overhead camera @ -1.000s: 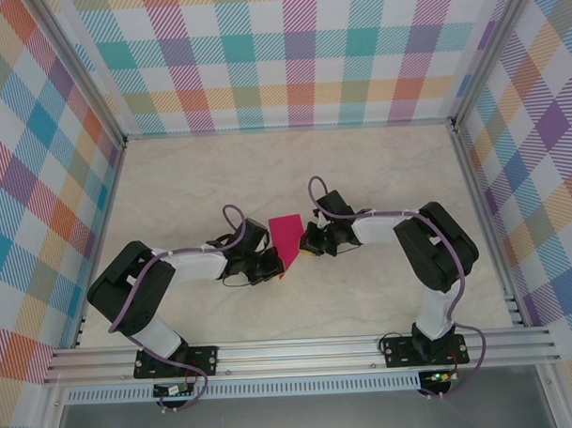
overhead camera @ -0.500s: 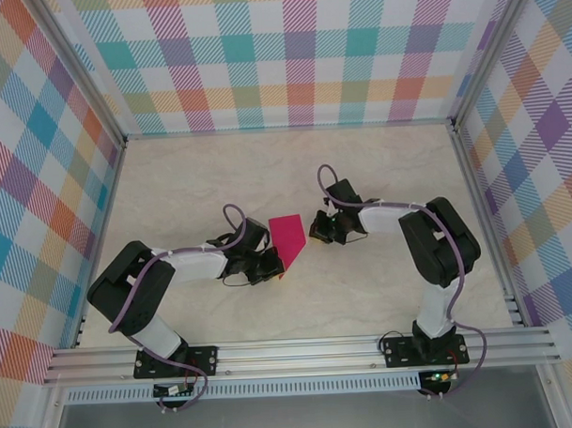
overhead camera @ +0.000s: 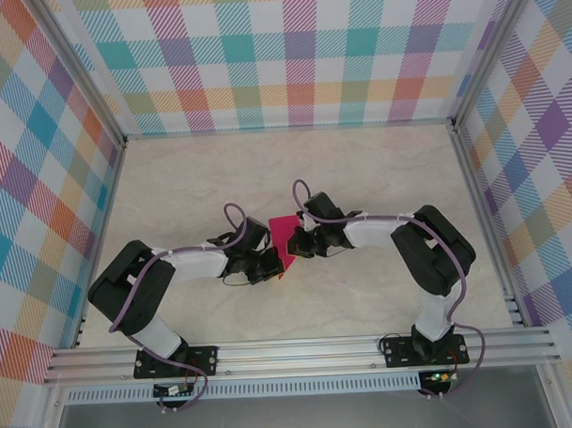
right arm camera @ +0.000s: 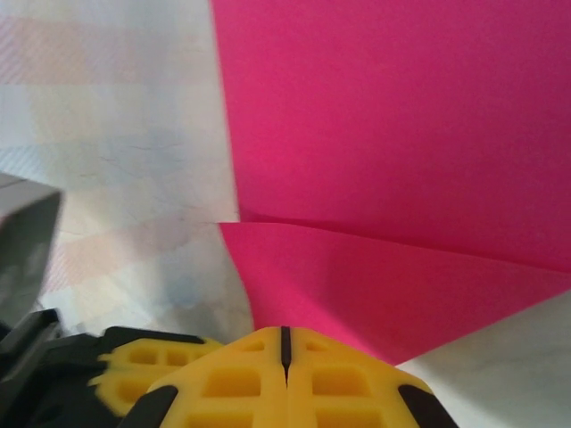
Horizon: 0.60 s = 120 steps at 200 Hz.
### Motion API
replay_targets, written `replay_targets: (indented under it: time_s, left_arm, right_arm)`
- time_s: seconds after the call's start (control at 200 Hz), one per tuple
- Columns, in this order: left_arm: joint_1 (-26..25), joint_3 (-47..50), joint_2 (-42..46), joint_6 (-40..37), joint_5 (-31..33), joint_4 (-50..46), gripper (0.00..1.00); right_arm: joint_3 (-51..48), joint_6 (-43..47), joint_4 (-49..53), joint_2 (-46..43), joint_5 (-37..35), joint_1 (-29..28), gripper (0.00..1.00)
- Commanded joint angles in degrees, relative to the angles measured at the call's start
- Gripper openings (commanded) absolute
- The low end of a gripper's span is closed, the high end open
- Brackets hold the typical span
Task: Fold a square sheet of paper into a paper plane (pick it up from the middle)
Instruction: Third fold the triangle at the center of the table.
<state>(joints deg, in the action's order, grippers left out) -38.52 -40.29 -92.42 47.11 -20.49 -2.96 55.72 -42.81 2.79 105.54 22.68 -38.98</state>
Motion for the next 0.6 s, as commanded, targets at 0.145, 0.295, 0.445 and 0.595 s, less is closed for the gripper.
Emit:
replay_targets:
  time_s: [0.145, 0.295, 0.445, 0.595]
  left_arm:
    - [-0.3, 1.3, -1.8, -0.7, 3.8, -7.7, 0.00]
    - [-0.3, 1.5, -1.8, -0.6, 3.7, -7.4, 0.00]
    - [-0.3, 1.5, -1.4, -1.0, 3.4, -7.2, 0.00]
    - [-0.3, 0.7, -0.6, -1.7, 3.2, -7.1, 0.00]
  right_arm:
    - [3.8, 2.4, 5.2, 3.4, -3.9, 2.6, 0.02]
    - [3.3, 1.7, 5.6, 3.5, -5.7, 6.9, 0.02]
    - [4.8, 2.9, 7.9, 2.7, -6.9, 8.7, 0.02]
    - [3.9, 2.8, 6.6, -1.8, -4.0, 8.7, 0.03]
